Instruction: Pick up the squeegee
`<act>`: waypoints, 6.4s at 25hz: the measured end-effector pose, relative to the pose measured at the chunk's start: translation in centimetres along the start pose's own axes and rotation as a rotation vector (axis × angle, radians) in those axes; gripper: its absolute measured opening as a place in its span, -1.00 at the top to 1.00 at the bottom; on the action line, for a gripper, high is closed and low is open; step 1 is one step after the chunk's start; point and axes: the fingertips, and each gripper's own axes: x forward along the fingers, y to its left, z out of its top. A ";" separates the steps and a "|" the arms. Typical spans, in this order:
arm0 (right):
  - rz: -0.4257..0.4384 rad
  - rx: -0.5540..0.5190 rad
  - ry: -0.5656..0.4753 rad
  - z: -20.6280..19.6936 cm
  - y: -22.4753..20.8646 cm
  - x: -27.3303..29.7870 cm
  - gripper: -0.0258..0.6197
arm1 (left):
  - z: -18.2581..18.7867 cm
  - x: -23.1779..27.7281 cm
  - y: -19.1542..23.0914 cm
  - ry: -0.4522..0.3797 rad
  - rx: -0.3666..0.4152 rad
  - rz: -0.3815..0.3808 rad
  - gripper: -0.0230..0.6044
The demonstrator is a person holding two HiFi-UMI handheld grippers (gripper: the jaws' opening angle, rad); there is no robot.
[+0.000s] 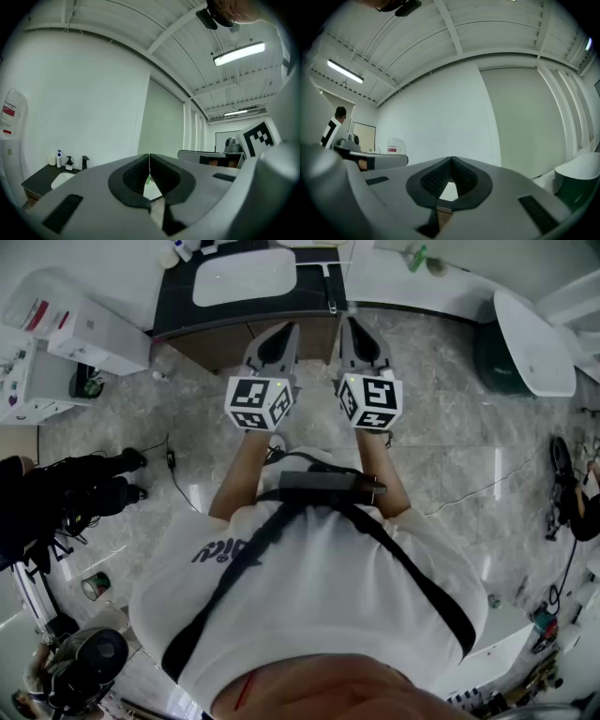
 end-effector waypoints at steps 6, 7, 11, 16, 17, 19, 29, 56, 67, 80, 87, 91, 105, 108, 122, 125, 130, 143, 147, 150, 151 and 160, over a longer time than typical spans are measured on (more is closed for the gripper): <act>0.011 0.008 0.001 0.2 -1.8 -2.4 0.90 | -0.5 -0.1 -3.1 0.006 0.000 0.019 0.89; 0.014 0.009 -0.001 0.3 -2.0 -2.7 0.90 | -0.5 -0.1 -3.5 0.008 0.002 0.022 0.89; 0.023 0.021 -0.004 0.0 -3.3 -4.0 0.90 | -1.2 0.2 -5.4 0.025 0.016 0.029 0.89; -0.009 0.061 0.013 -1.9 -5.4 -4.5 0.90 | -3.1 0.4 -6.7 0.069 0.023 0.028 0.89; -0.016 0.063 0.014 -2.2 -5.7 -4.6 0.90 | -3.4 0.3 -6.8 0.076 0.021 0.032 0.89; -0.016 0.066 0.019 -2.7 -5.9 -4.7 0.90 | -3.9 0.2 -6.8 0.083 0.016 0.039 0.89; 0.054 0.082 0.051 -4.5 -5.2 -0.3 0.90 | -4.7 3.3 -3.3 0.078 -0.006 0.036 0.89; -0.088 0.013 0.216 -8.9 -3.2 21.0 0.90 | -5.5 17.3 16.1 0.111 -0.142 -0.131 0.89; -0.092 0.050 0.313 -13.3 -8.2 26.4 0.90 | -9.4 23.7 17.7 0.180 -0.159 -0.123 0.89; -0.043 0.062 0.551 -22.5 -14.6 32.6 0.90 | -16.4 32.4 19.4 0.311 -0.195 -0.077 0.89; -0.037 0.077 0.683 -27.7 -17.5 33.8 0.89 | -20.2 35.3 20.0 0.377 -0.212 -0.052 0.89; -0.002 0.044 0.763 -30.8 -18.0 34.8 0.70 | -21.8 36.2 20.7 0.407 -0.220 -0.028 0.89; -0.012 0.097 0.980 -41.5 -19.4 38.6 0.39 | -26.0 38.4 24.3 0.470 -0.276 0.062 0.89; -0.033 0.096 0.986 -42.5 -19.8 39.2 0.39 | -26.5 38.6 24.6 0.474 -0.283 0.071 0.89; -0.140 0.095 1.017 -44.9 -19.9 39.0 0.62 | -26.7 37.6 24.7 0.487 -0.310 0.077 0.89; -0.138 0.075 1.000 -43.5 -19.8 39.0 0.63 | -25.6 37.1 25.1 0.471 -0.305 0.079 0.89; -0.160 0.091 0.909 -39.0 -19.7 39.5 0.63 | -23.1 37.0 26.2 0.426 -0.295 0.077 0.89; -0.062 0.013 0.465 -18.3 -15.9 43.6 0.63 | -10.7 36.8 28.1 0.251 -0.114 0.105 0.89; -0.026 0.010 0.312 -11.3 -14.2 43.4 0.63 | -5.3 36.2 28.1 0.144 -0.048 0.133 0.89; -0.002 0.004 0.215 -7.2 -12.9 43.1 0.63 | -1.6 35.2 28.2 0.063 -0.016 0.147 0.89; 0.005 0.001 0.186 -5.9 -12.6 43.0 0.63 | -0.5 35.0 28.1 0.041 -0.006 0.150 0.89; 0.027 -0.023 0.058 -0.6 -11.4 42.2 0.63 | 2.4 34.0 27.9 -0.021 0.003 0.133 0.89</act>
